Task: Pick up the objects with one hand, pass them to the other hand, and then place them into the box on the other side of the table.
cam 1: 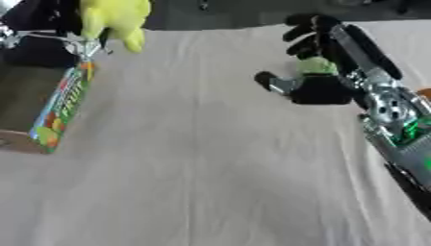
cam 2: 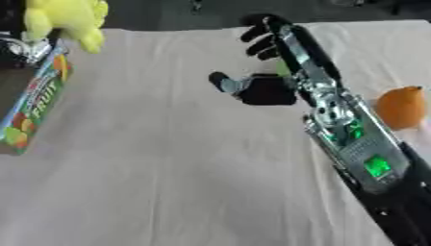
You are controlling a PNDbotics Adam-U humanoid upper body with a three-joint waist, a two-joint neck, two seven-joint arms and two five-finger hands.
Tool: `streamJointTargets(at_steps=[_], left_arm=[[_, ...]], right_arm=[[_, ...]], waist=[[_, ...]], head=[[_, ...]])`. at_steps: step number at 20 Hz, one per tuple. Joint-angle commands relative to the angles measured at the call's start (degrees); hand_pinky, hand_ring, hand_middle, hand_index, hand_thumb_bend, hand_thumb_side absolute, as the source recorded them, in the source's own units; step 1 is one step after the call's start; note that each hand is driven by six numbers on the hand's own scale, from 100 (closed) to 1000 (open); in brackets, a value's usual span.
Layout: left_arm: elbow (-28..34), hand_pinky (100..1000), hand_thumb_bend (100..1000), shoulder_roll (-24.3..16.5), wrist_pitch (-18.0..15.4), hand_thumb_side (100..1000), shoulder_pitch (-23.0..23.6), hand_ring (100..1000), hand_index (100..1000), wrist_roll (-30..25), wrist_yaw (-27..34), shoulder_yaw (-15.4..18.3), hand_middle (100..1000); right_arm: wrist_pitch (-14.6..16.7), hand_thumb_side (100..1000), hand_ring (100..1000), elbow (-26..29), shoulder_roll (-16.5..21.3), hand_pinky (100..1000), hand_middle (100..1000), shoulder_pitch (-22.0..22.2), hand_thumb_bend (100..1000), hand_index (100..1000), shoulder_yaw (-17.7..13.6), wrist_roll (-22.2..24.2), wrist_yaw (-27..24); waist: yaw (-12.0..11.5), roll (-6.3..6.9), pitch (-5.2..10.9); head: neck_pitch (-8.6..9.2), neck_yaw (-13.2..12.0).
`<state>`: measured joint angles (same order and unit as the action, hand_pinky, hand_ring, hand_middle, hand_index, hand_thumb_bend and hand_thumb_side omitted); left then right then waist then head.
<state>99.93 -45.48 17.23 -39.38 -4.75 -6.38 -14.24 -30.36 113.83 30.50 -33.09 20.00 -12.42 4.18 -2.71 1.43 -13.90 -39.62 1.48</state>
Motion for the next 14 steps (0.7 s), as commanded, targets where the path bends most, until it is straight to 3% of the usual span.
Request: streamJointTargets(at_steps=[1, 7, 14], left_arm=[[-1.13, 347, 261, -4.01, 0.06, 100, 1.19, 431, 318, 2.17, -0.47, 3.1, 277], [-5.92, 348, 270, -6.06, 0.43, 100, 4.84, 432, 319, 5.57, -1.26, 6.66, 278], [-12.33, 354, 271, -6.08, 0.57, 100, 5.46, 434, 325, 6.51, -2.65, 8.23, 284]], right_arm=[[-0.02, 164, 690, 0.76, 1.96, 746, 689, -0.29, 574, 838, -1.27, -1.07, -0.25], [-0.08, 166, 690, 0.76, 2.77, 746, 689, 0.21, 576, 837, -2.1, -1.96, -0.31], [-0.29, 172, 690, 0.76, 3.28, 746, 689, 0.56, 583, 836, -2.75, -2.78, -0.17]], waist=[[0.0, 0.05, 0.67], [-0.01, -0.13, 0.65], [0.17, -0.33, 0.64]], head=[[0.54, -1.12], [1.28, -2.24], [1.94, -3.79]])
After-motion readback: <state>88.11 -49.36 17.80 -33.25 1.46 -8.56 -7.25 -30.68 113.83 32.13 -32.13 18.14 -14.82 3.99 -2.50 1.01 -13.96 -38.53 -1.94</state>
